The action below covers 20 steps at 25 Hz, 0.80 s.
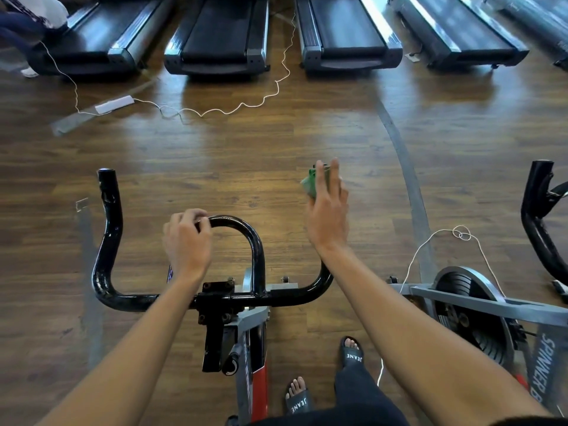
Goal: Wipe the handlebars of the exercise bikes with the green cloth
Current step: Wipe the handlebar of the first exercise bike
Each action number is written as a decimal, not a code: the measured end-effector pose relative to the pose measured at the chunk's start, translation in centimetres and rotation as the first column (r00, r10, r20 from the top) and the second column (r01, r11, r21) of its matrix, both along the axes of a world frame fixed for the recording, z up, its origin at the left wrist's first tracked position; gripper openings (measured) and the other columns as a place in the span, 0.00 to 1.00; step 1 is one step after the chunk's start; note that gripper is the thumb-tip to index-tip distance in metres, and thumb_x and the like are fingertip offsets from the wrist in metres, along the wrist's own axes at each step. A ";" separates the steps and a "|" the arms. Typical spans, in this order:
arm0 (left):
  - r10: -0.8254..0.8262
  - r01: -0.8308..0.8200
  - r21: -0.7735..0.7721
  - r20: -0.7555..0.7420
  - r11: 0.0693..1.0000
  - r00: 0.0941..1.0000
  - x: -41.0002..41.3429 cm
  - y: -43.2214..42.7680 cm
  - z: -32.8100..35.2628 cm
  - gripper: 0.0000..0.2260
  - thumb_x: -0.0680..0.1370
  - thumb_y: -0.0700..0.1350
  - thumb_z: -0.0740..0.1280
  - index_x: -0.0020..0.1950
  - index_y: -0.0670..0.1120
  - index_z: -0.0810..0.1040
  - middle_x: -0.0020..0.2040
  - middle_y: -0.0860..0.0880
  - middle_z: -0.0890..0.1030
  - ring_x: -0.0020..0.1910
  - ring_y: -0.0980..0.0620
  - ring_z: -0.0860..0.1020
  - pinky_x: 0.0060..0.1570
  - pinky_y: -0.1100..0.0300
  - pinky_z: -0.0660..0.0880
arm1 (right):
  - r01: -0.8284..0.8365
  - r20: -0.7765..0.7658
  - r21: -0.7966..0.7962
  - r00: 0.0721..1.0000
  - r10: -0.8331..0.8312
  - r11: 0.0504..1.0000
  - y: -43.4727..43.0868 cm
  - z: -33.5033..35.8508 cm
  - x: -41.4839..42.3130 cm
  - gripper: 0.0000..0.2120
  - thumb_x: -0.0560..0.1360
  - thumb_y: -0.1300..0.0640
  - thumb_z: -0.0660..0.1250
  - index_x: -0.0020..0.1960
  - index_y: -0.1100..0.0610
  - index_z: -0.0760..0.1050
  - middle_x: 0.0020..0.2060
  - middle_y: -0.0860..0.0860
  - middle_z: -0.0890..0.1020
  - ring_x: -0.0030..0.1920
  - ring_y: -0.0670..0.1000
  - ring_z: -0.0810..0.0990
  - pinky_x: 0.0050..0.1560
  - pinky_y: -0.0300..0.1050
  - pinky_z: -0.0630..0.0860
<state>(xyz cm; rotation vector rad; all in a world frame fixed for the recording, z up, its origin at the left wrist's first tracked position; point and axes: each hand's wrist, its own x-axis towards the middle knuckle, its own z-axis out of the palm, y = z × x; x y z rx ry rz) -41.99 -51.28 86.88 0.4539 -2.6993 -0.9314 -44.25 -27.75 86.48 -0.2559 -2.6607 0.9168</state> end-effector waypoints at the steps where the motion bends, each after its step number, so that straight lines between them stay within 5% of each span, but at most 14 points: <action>1: 0.023 -0.020 -0.057 0.053 0.998 0.998 0.0 -1.5 -0.4 0.11 0.82 0.47 0.62 0.61 0.47 0.79 0.60 0.43 0.76 0.60 0.44 0.71 0.59 0.49 0.67 | -0.012 0.018 0.101 1.000 0.011 0.995 -0.2 -1.0 -0.3 0.32 0.82 0.56 0.61 0.81 0.50 0.50 0.81 0.52 0.46 0.77 0.59 0.56 0.72 0.58 0.65; 5: -0.050 0.065 -0.044 0.272 0.997 0.961 0.9 -5.3 -2.5 0.23 0.83 0.58 0.56 0.73 0.47 0.69 0.71 0.42 0.70 0.71 0.42 0.65 0.65 0.43 0.66 | -0.072 -0.010 0.233 0.997 0.077 0.970 1.1 -2.1 -0.3 0.34 0.82 0.46 0.58 0.82 0.51 0.45 0.81 0.53 0.42 0.77 0.60 0.57 0.71 0.57 0.66; 9: -0.170 0.152 0.099 0.216 0.983 0.962 1.4 -5.7 -3.8 0.23 0.84 0.59 0.53 0.72 0.47 0.70 0.66 0.43 0.76 0.65 0.43 0.73 0.59 0.48 0.69 | -0.155 -0.071 0.292 0.981 0.182 0.944 3.1 -1.9 -0.9 0.28 0.83 0.44 0.56 0.80 0.49 0.55 0.81 0.52 0.51 0.76 0.59 0.59 0.70 0.57 0.66; 12: -0.176 0.148 0.154 0.182 0.977 0.967 1.3 -5.6 -3.7 0.22 0.83 0.60 0.53 0.69 0.47 0.72 0.60 0.43 0.80 0.59 0.42 0.76 0.56 0.47 0.71 | -0.243 -0.114 0.315 0.950 0.291 0.917 4.0 -2.3 -2.1 0.25 0.84 0.47 0.54 0.80 0.50 0.57 0.81 0.54 0.51 0.80 0.60 0.46 0.77 0.62 0.56; 15: -0.178 0.149 0.163 0.178 0.975 0.968 1.3 -5.5 -3.6 0.22 0.83 0.60 0.53 0.68 0.48 0.73 0.57 0.44 0.80 0.57 0.42 0.77 0.55 0.47 0.72 | -0.197 -0.107 0.244 0.968 0.228 0.950 2.6 -2.6 -1.9 0.25 0.85 0.51 0.53 0.81 0.52 0.54 0.80 0.54 0.46 0.80 0.60 0.41 0.77 0.56 0.54; 20: -0.189 0.157 0.180 0.177 0.971 0.966 1.2 -5.6 -3.8 0.21 0.83 0.61 0.53 0.67 0.49 0.73 0.52 0.45 0.81 0.52 0.43 0.78 0.51 0.47 0.73 | -0.197 0.195 0.217 0.968 0.155 0.956 1.2 -3.8 5.9 0.27 0.85 0.51 0.47 0.81 0.48 0.40 0.78 0.49 0.30 0.78 0.58 0.34 0.65 0.58 0.75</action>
